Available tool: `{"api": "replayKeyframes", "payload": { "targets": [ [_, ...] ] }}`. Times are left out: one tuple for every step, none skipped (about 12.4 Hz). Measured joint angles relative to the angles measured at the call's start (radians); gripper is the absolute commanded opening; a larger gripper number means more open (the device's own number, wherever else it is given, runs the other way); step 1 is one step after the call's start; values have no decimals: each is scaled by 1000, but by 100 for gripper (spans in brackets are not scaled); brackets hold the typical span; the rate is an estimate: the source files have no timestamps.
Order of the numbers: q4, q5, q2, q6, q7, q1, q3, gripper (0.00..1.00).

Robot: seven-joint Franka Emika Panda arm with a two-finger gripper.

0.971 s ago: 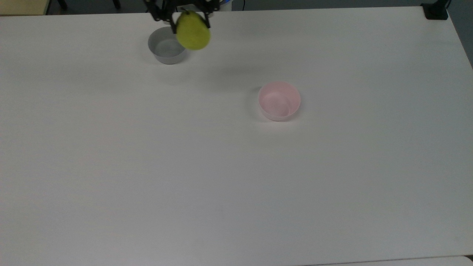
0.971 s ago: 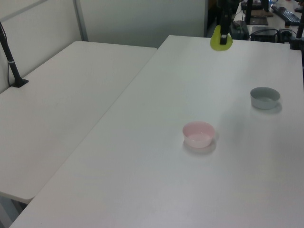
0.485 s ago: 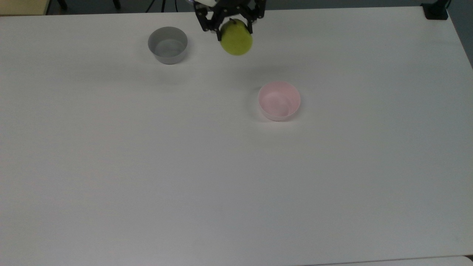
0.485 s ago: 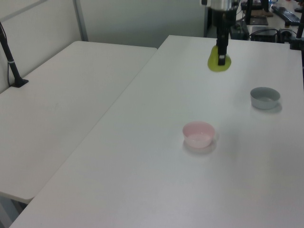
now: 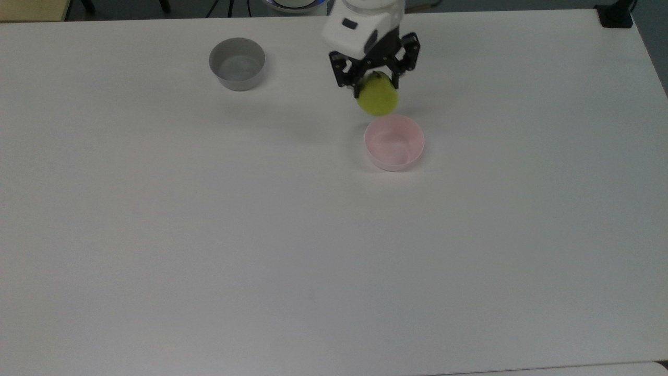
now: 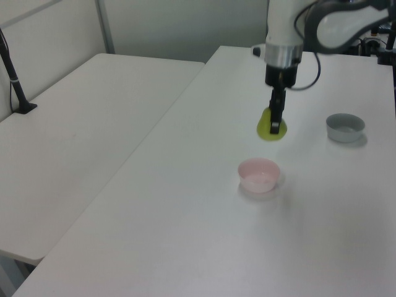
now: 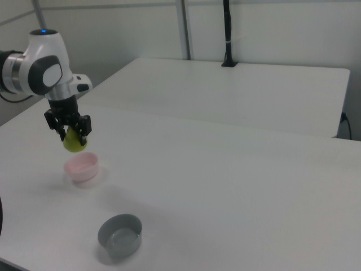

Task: Place the pear in the bowl
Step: 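Carry the pear over the pink bowl and lower it inside, then open the gripper to release the pear and raise it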

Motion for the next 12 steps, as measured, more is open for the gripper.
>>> {"api": "replayKeyframes", "payload": {
  "targets": [
    [-5,0,20,28,15,0,13,16],
    [-7,0,51,65,23,1,21,16],
    [-8,0,71,87,24,3,22,16],
    [-8,0,99,120,24,9,22,16],
    [-8,0,114,139,24,13,22,16],
    [-8,0,137,169,24,20,22,16],
    [-8,-4,156,187,25,25,22,16],
    [-8,-7,173,206,27,27,22,16],
    [-8,-8,190,227,27,27,22,20],
    [-8,-8,204,245,27,27,22,22],
    [-8,-8,212,251,27,27,22,31],
    [-8,-9,216,253,28,28,22,36]
  ]
}}
